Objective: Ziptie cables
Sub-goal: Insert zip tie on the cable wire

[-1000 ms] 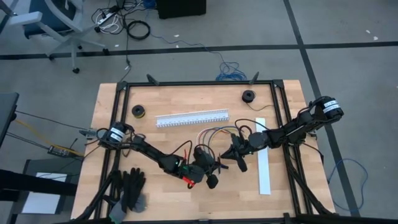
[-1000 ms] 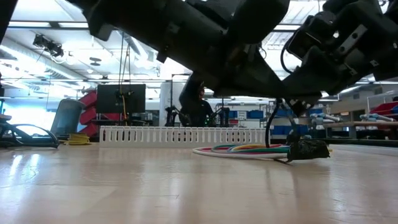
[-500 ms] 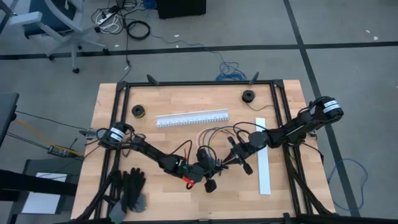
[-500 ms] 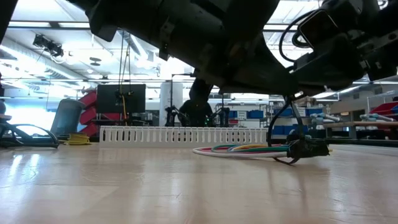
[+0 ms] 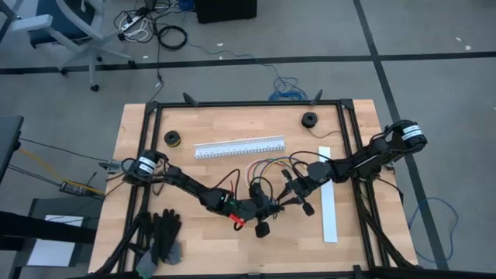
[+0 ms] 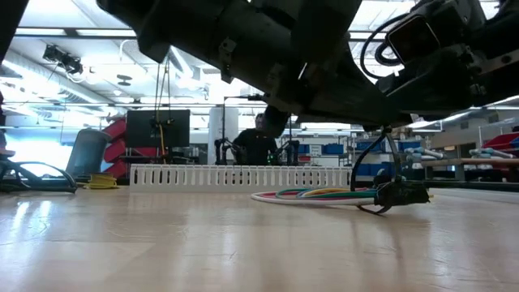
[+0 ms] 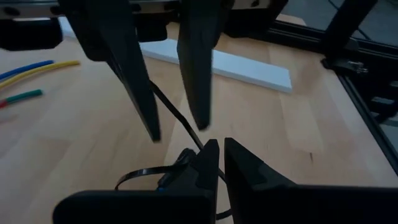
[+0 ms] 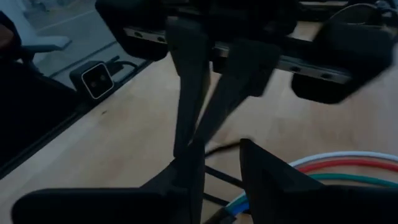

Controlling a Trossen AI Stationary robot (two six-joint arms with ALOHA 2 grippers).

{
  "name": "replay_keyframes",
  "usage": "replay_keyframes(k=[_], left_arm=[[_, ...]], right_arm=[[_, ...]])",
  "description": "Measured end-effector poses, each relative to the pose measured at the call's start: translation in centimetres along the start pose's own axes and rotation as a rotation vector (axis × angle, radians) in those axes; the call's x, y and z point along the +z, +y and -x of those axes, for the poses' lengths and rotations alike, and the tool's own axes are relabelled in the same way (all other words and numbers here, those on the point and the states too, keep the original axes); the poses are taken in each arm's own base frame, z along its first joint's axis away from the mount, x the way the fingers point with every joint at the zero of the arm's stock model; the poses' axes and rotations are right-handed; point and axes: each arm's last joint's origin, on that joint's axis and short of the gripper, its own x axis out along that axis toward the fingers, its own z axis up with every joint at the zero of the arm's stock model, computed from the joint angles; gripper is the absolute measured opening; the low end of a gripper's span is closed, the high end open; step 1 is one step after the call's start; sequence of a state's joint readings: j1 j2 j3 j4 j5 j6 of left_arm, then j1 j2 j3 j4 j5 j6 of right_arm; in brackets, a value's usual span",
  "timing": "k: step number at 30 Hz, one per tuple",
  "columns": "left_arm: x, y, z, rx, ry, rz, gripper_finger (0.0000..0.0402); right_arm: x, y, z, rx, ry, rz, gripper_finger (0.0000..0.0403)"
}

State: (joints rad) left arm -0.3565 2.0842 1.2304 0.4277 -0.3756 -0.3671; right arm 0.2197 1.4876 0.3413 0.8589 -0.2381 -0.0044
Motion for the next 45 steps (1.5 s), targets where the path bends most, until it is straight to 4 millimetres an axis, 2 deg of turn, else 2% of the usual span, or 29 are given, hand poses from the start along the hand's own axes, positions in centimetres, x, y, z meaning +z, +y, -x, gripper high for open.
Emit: replay_keyframes(k=[12,23,30,45], left_arm=[[0.5,1.1,-0.6,-0.097,0.032,-0.037,0.0],[0.5,1.3,-0.6,-0.115,0.045,-0.058,0.0],[0.4,1.3,-0.6,-0.117,0.048,-0.054,0.0],[0.1,1.4,-0.6,-0.106,0.083,-0.038,0.0]], right_arm=[[-0.6,0.1,0.0,0.031,0.065,-0.008,0.0076],[-0.6,1.0,-0.2,0.061,0.061,0.016,0.0075],[-0.6,1.4,-0.3,0.022,0.064,0.073,0.0075],[-0.6,1.3,-0.2,-0.013,0.075,0.074,0.0075]])
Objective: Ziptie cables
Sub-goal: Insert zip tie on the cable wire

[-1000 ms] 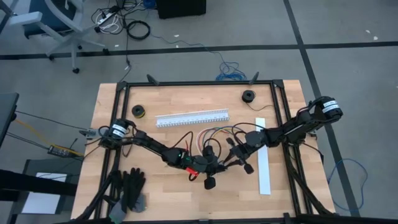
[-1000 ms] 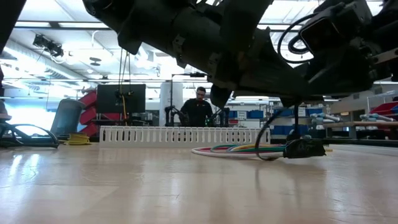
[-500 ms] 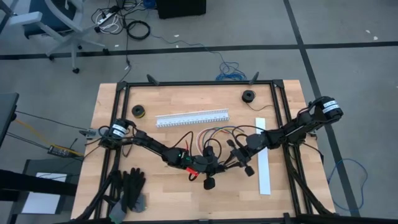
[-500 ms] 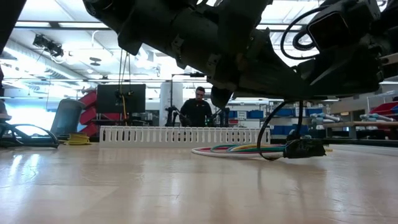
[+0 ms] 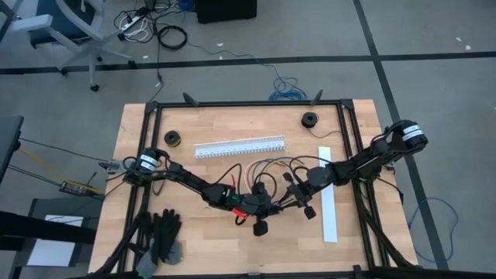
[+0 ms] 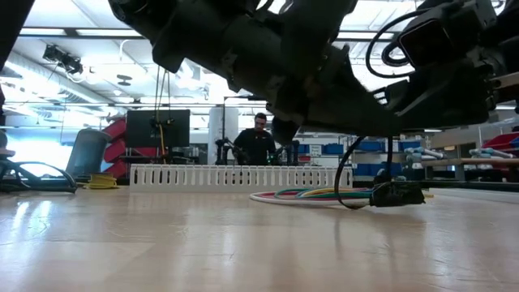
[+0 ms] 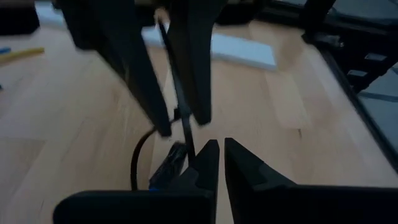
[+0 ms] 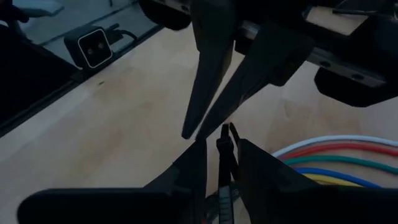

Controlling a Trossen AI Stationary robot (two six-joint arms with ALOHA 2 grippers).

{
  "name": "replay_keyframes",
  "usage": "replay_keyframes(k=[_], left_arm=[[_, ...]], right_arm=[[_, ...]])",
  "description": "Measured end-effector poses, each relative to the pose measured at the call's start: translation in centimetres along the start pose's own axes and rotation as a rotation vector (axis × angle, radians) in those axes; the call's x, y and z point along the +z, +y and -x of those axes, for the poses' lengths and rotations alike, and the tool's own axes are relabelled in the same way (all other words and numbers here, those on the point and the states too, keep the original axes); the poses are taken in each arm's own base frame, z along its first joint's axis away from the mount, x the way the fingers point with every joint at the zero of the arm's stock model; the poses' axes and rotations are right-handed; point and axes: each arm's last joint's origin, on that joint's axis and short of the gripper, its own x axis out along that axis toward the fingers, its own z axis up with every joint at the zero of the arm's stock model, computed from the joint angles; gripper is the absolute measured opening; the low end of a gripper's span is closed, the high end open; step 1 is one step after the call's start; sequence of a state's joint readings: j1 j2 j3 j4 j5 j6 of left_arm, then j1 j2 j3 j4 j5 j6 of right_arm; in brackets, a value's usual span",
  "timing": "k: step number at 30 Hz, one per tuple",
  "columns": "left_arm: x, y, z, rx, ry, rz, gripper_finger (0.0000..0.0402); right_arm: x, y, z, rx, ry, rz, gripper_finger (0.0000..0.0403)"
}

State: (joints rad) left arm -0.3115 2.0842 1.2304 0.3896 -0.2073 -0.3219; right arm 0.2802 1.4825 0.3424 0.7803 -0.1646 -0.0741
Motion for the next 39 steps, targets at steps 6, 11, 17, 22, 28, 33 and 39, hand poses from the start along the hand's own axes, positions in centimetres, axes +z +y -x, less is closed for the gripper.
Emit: replay_keyframes(k=[6,11,17,22,28,33,39], left_arm=[[-0.2,0.1,0.0,0.006,0.017,0.019,0.0],[-0.1,0.0,0.0,0.005,0.015,0.019,0.0],[0.2,-0.1,0.0,-0.006,-0.017,0.025,0.0],[0.2,-0.1,0.0,-0.006,-0.019,0.026,0.0],[0.2,-0.1,0.0,-0.008,-0.023,0.028,0.0],[0.2,-0.1,0.0,-0.007,-0.024,0.028,0.0],[0.3,0.0,0.0,0.006,-0.029,0.028,0.0]], right_arm=[[0.3,0.0,0.7,-0.037,0.032,-0.032,0.0075],[1.2,0.0,1.5,-0.041,0.008,-0.03,0.0075],[1.2,-0.1,1.8,-0.079,0.03,-0.034,0.0075],[1.6,-0.3,1.8,-0.139,-0.004,-0.029,0.0075],[1.8,-0.4,1.9,-0.166,-0.029,-0.028,0.0075],[1.8,-0.4,1.9,-0.159,-0.031,-0.058,0.0074],[1.7,-0.3,1.9,-0.146,-0.022,-0.062,0.0038]])
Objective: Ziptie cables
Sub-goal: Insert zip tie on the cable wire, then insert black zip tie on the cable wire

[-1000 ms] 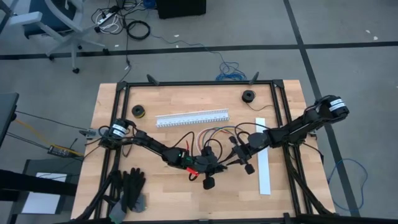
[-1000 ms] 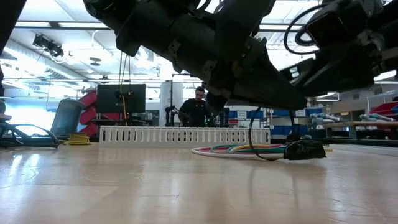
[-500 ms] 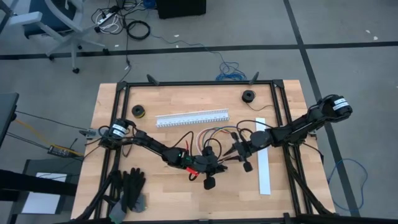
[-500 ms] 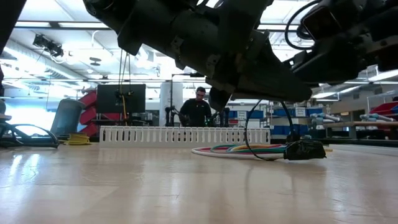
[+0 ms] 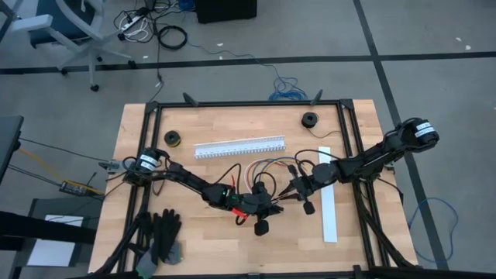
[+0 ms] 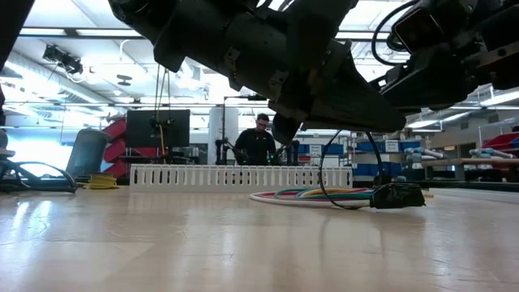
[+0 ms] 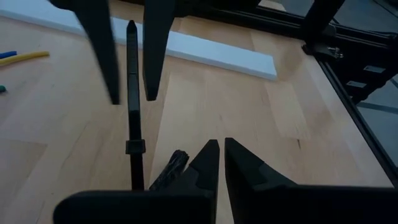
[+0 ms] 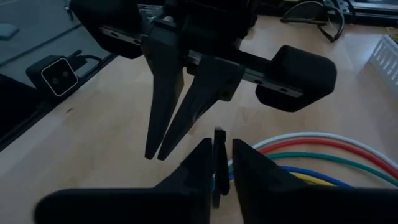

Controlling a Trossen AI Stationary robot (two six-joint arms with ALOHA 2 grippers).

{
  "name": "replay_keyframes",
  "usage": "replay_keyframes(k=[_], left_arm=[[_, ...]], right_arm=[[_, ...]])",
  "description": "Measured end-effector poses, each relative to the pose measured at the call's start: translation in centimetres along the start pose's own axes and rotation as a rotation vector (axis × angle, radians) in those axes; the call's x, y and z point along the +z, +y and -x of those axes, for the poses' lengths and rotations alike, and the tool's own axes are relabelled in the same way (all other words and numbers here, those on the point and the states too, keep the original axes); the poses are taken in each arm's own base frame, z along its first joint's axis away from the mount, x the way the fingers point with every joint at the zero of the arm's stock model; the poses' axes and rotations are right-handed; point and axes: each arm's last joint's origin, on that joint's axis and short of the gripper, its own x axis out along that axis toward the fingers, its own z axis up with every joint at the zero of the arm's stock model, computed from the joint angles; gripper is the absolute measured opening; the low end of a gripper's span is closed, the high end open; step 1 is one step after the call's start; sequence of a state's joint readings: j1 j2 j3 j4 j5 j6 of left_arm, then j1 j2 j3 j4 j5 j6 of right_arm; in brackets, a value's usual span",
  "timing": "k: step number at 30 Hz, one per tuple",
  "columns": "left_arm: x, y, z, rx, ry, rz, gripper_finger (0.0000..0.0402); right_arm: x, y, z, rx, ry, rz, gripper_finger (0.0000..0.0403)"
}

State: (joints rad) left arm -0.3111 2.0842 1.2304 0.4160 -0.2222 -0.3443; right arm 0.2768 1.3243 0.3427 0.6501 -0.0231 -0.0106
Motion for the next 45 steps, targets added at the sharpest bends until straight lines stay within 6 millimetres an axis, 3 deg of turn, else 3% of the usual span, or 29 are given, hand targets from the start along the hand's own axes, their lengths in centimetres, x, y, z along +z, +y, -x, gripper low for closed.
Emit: replay_keyframes(k=[3,21,32,40,45], left_arm=[[0.0,0.0,0.0,0.001,-0.001,0.0,0.0],[0.6,-0.2,0.0,-0.031,-0.062,0.042,0.0007],[1.5,-0.8,0.2,-0.186,-0.103,0.136,0.0101],[1.5,-0.4,0.6,-0.07,-0.069,0.117,0.0104],[3.0,-1.1,2.4,0.06,-0.106,0.041,0.009]], right_arm=[[0.0,0.0,0.0,0.005,0.001,0.012,0.0007],[-0.2,-0.1,0.0,0.002,0.017,-0.012,0.0001],[-0.2,-0.1,0.0,0.001,0.018,-0.035,0.0],[-0.2,-0.1,0.0,0.001,0.018,-0.046,0.0],[-0.2,-0.1,0.0,0.001,0.017,-0.047,0.0]])
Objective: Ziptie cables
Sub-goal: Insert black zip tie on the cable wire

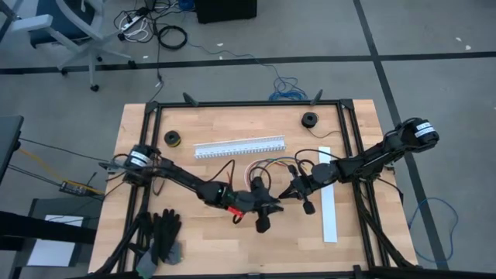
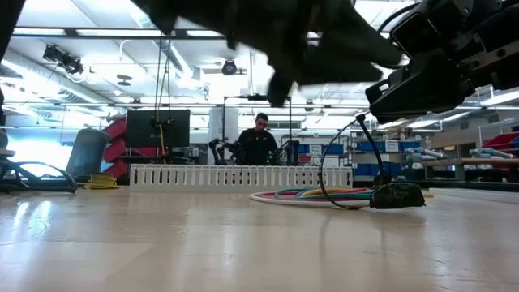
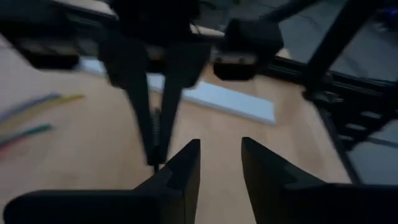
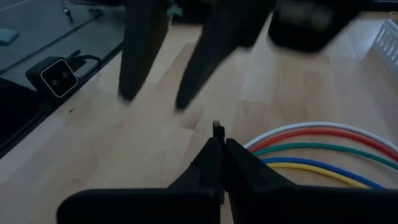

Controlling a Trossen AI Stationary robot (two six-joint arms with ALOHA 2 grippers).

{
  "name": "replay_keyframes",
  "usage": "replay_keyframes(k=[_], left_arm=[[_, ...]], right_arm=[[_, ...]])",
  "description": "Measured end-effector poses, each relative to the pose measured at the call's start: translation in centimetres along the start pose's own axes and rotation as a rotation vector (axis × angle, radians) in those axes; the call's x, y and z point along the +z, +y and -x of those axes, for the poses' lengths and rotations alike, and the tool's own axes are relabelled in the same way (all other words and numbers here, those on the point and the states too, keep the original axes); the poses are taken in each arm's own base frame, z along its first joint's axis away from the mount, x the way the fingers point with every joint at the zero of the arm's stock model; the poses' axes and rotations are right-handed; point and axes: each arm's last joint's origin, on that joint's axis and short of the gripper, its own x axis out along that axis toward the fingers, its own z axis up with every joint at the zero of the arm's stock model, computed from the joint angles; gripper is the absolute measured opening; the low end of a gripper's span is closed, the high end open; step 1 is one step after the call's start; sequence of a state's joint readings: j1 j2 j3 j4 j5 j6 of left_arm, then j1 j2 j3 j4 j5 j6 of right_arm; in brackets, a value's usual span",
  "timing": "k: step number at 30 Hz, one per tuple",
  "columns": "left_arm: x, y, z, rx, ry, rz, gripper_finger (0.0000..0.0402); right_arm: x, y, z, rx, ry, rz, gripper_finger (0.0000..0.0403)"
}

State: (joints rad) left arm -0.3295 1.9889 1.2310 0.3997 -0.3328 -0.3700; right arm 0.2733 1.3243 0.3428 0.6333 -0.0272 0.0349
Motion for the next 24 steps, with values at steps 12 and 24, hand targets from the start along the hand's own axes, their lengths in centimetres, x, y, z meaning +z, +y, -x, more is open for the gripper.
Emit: replay_keyframes(k=[12,24], left_arm=[[-0.7,0.3,0.6,0.149,0.068,0.028,0.0085],[-0.5,0.8,0.5,0.167,0.066,0.024,0.0044]], right_arm=[[0.2,0.0,0.0,0.002,-0.022,0.0,0.0],[0.3,0.0,0.0,0.005,-0.029,-0.014,0.0]])
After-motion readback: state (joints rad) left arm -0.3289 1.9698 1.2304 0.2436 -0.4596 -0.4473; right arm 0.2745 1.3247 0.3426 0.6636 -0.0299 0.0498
